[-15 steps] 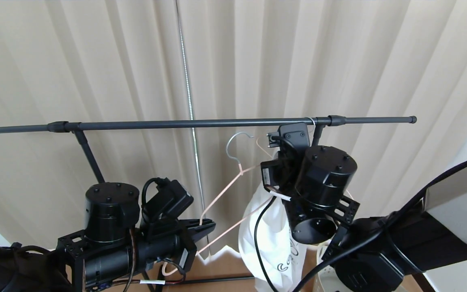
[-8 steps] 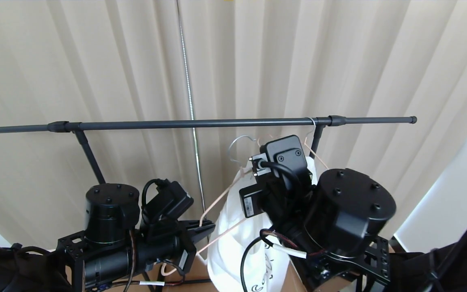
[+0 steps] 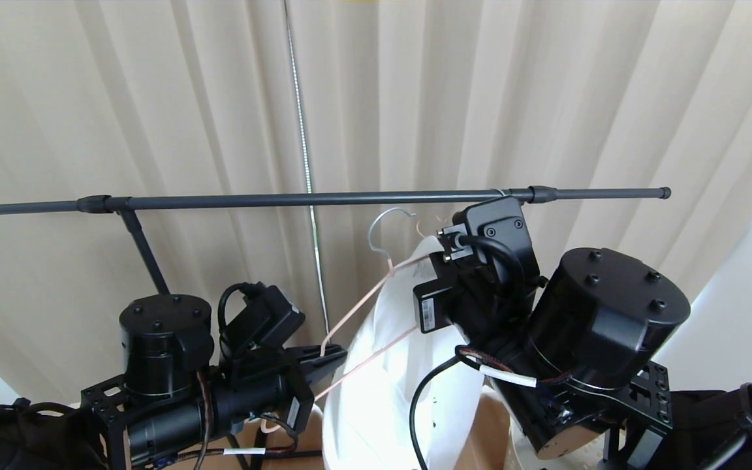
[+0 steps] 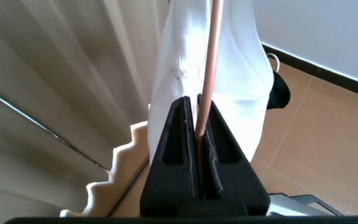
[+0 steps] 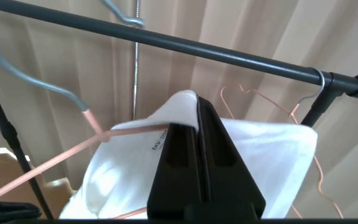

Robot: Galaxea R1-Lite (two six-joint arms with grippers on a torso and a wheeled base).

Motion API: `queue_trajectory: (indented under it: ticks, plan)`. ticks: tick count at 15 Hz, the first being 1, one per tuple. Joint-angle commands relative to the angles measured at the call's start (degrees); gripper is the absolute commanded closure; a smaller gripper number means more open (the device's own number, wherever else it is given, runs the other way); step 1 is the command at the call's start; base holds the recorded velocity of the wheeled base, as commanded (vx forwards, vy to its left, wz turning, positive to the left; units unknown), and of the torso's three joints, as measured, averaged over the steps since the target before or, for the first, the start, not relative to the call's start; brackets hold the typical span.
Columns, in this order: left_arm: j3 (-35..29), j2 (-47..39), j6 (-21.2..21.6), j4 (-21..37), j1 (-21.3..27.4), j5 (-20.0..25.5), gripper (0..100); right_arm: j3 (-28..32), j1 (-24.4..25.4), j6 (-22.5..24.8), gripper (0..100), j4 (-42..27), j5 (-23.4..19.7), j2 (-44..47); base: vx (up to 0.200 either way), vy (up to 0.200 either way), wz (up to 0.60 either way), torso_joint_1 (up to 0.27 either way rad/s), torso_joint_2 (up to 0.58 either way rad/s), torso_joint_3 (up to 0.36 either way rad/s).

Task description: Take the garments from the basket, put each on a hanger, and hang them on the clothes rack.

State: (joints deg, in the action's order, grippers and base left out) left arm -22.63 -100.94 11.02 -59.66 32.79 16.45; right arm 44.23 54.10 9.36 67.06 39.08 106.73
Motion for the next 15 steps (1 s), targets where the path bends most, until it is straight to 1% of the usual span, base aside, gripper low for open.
queue_trajectory:
  ticks: [1,2,3,5,7,13,14,15]
  plan:
    - [0.3,0.04,0.05,-0.1,-0.01,-0.01,100,-0.11,-0.31,0.04,100,0.0,0.03,0.15,0.0,0.0,0.0,0.0,0.0,0.0]
    - [0.3,0.04,0.05,-0.19,-0.01,-0.01,100,-0.28,-0.31,0.04,100,0.09,-0.06,0.15,0.0,0.0,0.0,0.0,0.0,0.0]
    - [0.39,0.04,0.14,-0.1,-0.01,0.08,100,-0.37,-0.31,0.04,0,0.09,-0.76,-0.03,0.0,0.0,0.0,0.0,0.0,0.0]
    - [0.48,0.04,0.23,-0.1,-0.01,0.08,100,-0.37,-1.1,0.22,0,0.09,-1.99,-0.47,0.0,0.0,0.0,0.0,0.0,0.0]
    - [0.74,-0.05,0.32,-0.19,0.08,0.08,100,-0.19,-2.33,0.31,0,0.18,-1.99,-0.64,0.0,0.0,0.0,0.0,0.0,0.0]
    - [-0.31,0.13,-0.3,-0.28,-0.45,-0.1,100,-0.55,-2.51,0.39,0,0.09,-1.99,-1.0,0.0,0.0,0.0,0.0,0.0,0.0]
    - [-0.84,0.04,-0.56,-0.63,-1.5,-0.27,100,-0.63,-2.51,0.39,0,0.09,-2.08,-1.08,0.0,0.0,0.0,0.0,0.0,0.0]
    - [-1.63,-0.14,-1.97,-1.69,-2.73,-0.19,100,-1.34,-1.81,0.39,0,0.09,-2.26,-1.17,0.0,0.0,0.0,0.0,0.0,0.0]
